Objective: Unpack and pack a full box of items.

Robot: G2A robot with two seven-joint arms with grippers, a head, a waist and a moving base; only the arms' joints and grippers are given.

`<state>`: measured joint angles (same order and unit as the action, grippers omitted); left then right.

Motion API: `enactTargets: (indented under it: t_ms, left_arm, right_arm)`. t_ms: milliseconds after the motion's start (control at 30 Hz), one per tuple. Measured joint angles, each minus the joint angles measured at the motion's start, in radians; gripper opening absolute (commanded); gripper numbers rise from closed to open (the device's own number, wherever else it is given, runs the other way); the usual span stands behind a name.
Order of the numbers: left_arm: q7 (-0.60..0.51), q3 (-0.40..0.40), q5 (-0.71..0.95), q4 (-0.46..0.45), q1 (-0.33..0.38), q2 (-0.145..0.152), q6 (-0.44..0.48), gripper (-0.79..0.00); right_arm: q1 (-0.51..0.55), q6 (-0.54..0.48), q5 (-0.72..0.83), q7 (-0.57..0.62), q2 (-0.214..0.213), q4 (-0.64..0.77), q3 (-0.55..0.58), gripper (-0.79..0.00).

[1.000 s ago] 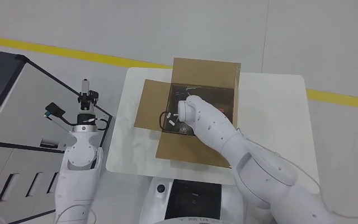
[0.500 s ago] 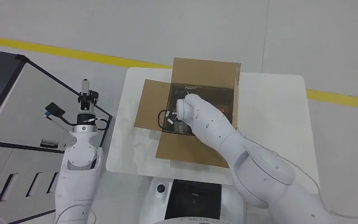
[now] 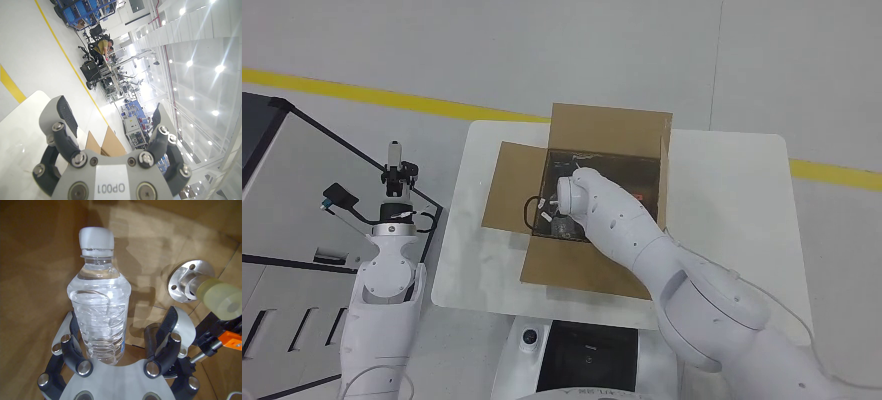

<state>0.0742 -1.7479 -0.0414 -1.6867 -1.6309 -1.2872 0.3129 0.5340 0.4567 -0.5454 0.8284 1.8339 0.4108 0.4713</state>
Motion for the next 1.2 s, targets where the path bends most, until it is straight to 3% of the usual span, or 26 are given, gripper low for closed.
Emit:
enactTargets:
  t_ms: [133,233,267,367,800,933,1200]
  left_arm:
    - [0.000,0.000,0.000,0.000,0.000,0.000,0.000,0.000]
    - [0.000,0.000,0.000,0.000,0.000,0.000,0.000,0.000]
    - [0.000,0.000,0.000,0.000,0.000,0.000,0.000,0.000]
    - [0.000,0.000,0.000,0.000,0.000,0.000,0.000,0.000]
    - [0.000,0.000,0.000,0.000,0.000,0.000,0.000,0.000]
    - [0.000,0.000,0.000,0.000,0.000,0.000,0.000,0.000]
    - [0.000,0.000,0.000,0.000,0.000,0.000,0.000,0.000]
  right_arm:
    - [0.000,0.000,0.000,0.000,0.000,0.000,0.000,0.000]
    - [0.003,0.000,0.000,-0.006,0.000,0.003,0.002,-0.142]
    - [0.006,0.004,0.000,-0.020,-0.001,0.005,0.005,-0.228]
    - [0.004,0.008,-0.011,-0.044,-0.004,0.002,0.013,-0.302]
    - [0.017,0.010,-0.064,0.006,-0.018,0.033,0.030,-0.320]
    - [0.018,0.003,-0.071,0.014,-0.020,0.017,0.040,-0.262]
    - [0.016,-0.008,-0.080,0.026,-0.015,-0.016,0.051,-0.246]
